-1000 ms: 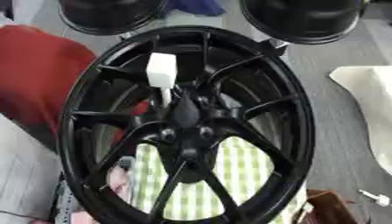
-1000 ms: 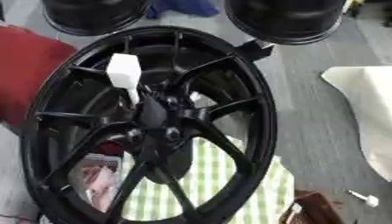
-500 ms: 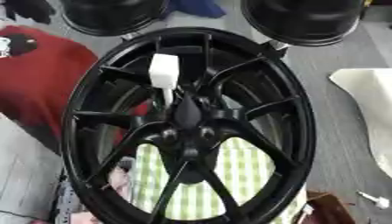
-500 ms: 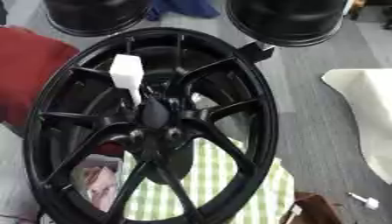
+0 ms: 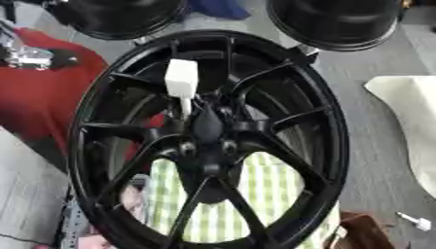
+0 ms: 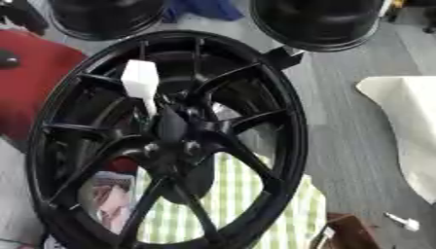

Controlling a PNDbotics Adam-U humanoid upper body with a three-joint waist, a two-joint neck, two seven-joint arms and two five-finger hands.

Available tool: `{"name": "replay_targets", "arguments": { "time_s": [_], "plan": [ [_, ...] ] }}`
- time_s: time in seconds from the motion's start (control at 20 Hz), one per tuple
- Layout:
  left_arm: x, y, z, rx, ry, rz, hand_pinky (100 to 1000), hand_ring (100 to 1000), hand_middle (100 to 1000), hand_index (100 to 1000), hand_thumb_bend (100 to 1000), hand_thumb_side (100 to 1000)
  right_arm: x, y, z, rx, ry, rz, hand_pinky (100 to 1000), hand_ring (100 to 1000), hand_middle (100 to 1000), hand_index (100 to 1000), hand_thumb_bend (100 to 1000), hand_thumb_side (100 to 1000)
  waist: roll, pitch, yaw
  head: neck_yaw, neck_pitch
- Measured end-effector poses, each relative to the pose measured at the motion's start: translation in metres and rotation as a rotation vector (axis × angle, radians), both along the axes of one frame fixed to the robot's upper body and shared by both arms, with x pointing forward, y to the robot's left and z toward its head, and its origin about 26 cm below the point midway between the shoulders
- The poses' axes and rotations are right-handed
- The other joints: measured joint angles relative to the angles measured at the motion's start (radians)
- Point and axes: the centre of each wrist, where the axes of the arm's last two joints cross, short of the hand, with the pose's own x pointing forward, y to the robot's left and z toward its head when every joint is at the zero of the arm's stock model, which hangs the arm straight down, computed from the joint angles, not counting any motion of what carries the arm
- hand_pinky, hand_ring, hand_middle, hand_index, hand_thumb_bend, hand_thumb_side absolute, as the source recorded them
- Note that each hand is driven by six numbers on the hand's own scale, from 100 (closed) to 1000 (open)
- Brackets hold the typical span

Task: Pull the pin out of the wheel hub.

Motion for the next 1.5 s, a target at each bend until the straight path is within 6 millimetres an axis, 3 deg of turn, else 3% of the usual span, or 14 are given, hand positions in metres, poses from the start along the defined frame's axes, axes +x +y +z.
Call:
{"name": "replay_targets", "arguments": {
  "time_s": [0.2, 0.55, 1.1, 1.5],
  "plan": [
    [0.007, -0.009, -0.003, 0.004, 0.014, 0.002, 876, 837, 740, 875, 420, 431, 0.0, 0.0, 0.0, -0.003, 0.002, 0.003, 725, 682, 591, 736, 138, 511, 0.0, -0.001, -0.002, 0.0, 0.0],
    [0.021, -0.05, -0.007, 0.028, 0.033, 0.025, 909, 883, 777, 902, 551, 363, 0.002, 0.002, -0.001, -0.009, 0.015, 0.009, 725, 680, 590, 735, 139, 514, 0.002, -0.003, -0.003, 0.0, 0.001],
    [0.029, -0.085, -0.017, -0.017, 0.068, 0.08, 912, 897, 793, 912, 573, 334, 0.005, 0.004, -0.004, -0.006, 0.032, 0.018, 724, 678, 587, 734, 139, 514, 0.007, -0.005, -0.016, 0.009, 0.001],
    [0.038, -0.092, -0.026, -0.011, 0.112, 0.088, 908, 902, 801, 914, 565, 332, 0.007, 0.006, -0.004, -0.002, 0.033, 0.027, 724, 675, 585, 734, 139, 515, 0.007, -0.005, -0.022, 0.016, 0.001]
  ]
}}
